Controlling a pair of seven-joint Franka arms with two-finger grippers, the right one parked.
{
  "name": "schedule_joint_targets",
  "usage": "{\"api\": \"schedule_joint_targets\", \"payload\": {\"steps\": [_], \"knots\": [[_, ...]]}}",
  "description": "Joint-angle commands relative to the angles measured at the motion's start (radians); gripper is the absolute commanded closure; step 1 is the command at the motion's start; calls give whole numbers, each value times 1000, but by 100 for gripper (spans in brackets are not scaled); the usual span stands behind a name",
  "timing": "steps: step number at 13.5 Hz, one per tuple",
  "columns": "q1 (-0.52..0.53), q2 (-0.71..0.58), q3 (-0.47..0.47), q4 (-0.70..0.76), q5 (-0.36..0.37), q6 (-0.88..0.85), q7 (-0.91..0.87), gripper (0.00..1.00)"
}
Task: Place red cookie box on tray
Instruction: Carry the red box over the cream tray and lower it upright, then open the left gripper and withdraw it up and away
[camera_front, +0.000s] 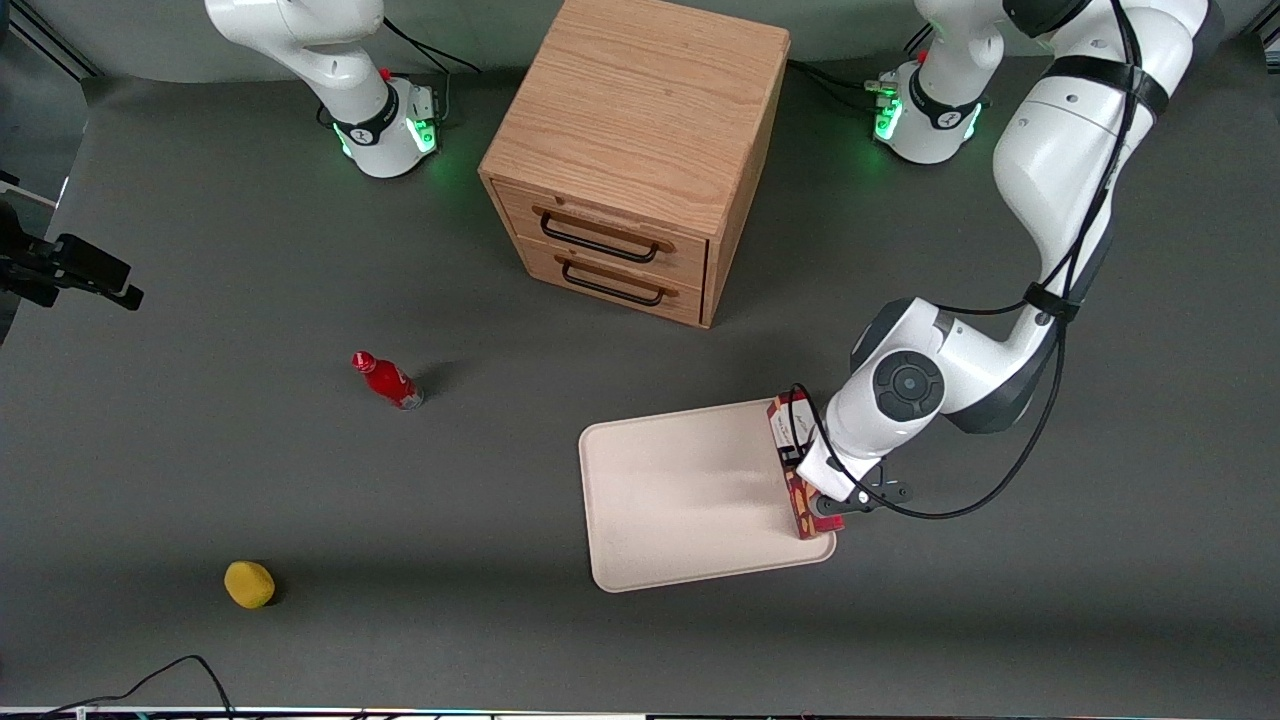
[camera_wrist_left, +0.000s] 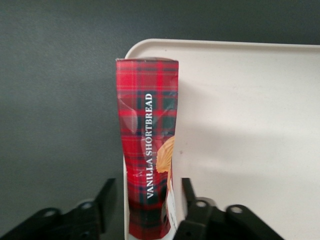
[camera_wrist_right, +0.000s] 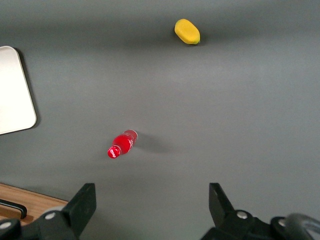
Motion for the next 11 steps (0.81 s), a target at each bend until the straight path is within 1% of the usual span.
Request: {"api": "schedule_joint_targets", "payload": {"steps": [1, 2, 3, 4, 6, 7, 9, 10, 11], "knots": [[-4, -122, 0, -1, 20, -209, -13, 0], [2, -177, 0, 1, 0, -274, 2, 0], [8, -234, 4, 4, -58, -334, 47, 0], [18, -300, 22, 11, -140, -409, 131, 0], [15, -444, 146, 11, -262, -553, 338, 0], [16, -502, 200, 11, -293, -633, 437, 0], [18, -616, 297, 1, -322, -751, 632, 0], [18, -664, 349, -19, -352, -785, 698, 0], [18, -725, 399, -77, -380, -782, 763, 0]]}}
